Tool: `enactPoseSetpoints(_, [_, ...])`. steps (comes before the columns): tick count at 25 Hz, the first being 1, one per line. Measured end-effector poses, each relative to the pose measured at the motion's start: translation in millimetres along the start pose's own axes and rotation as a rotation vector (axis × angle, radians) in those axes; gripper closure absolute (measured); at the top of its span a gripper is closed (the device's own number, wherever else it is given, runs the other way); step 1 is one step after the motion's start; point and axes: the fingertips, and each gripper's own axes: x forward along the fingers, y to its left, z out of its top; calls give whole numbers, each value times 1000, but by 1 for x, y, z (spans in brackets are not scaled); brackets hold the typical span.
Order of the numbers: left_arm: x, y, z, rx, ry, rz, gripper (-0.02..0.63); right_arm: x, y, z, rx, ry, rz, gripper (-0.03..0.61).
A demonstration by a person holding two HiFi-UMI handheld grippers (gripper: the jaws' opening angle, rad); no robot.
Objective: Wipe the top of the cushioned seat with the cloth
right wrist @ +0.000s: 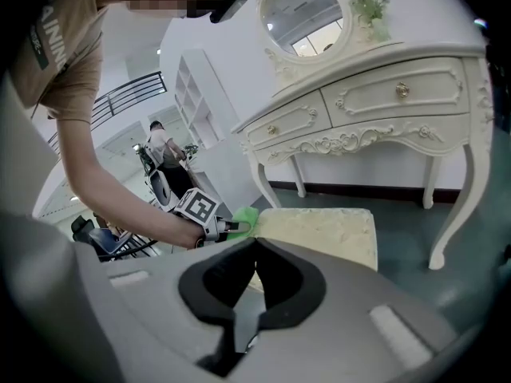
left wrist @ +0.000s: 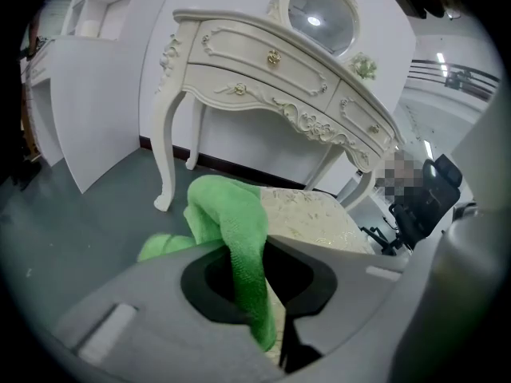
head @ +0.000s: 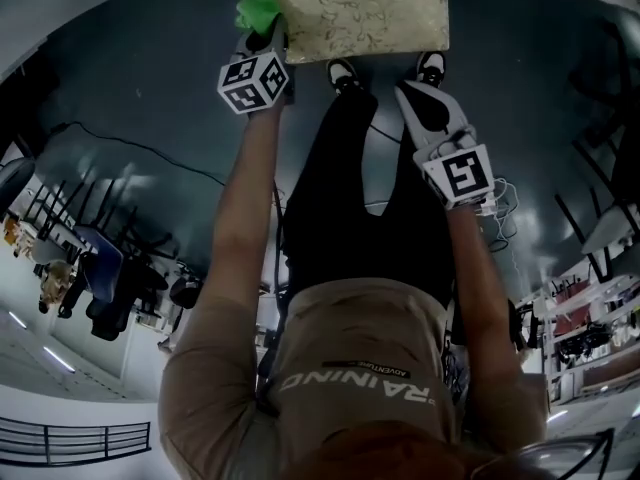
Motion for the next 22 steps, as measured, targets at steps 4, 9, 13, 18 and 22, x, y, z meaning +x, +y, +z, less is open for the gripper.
enactPoseSetpoints(4, [12,-37,3,18,9,-30,568,-19,-21,1,22,6,-22,577])
enactPoseSetpoints(9, [36,-91,3,27,8,-54,568,-44,-47,-5,42,-18,2,577])
enactPoseSetpoints(13, [56,-136,-1,33,19,-72,568,-71,-76,-22,76,14,-17,577])
enactPoseSetpoints(18, [79,-189,-4,41,25,-94,568,-100,-113,-30,93,16,-34,577])
enactPoseSetpoints(22, [96,-238,-9,45,29,-120,568,-127,-144,-34,71,6,-42,577])
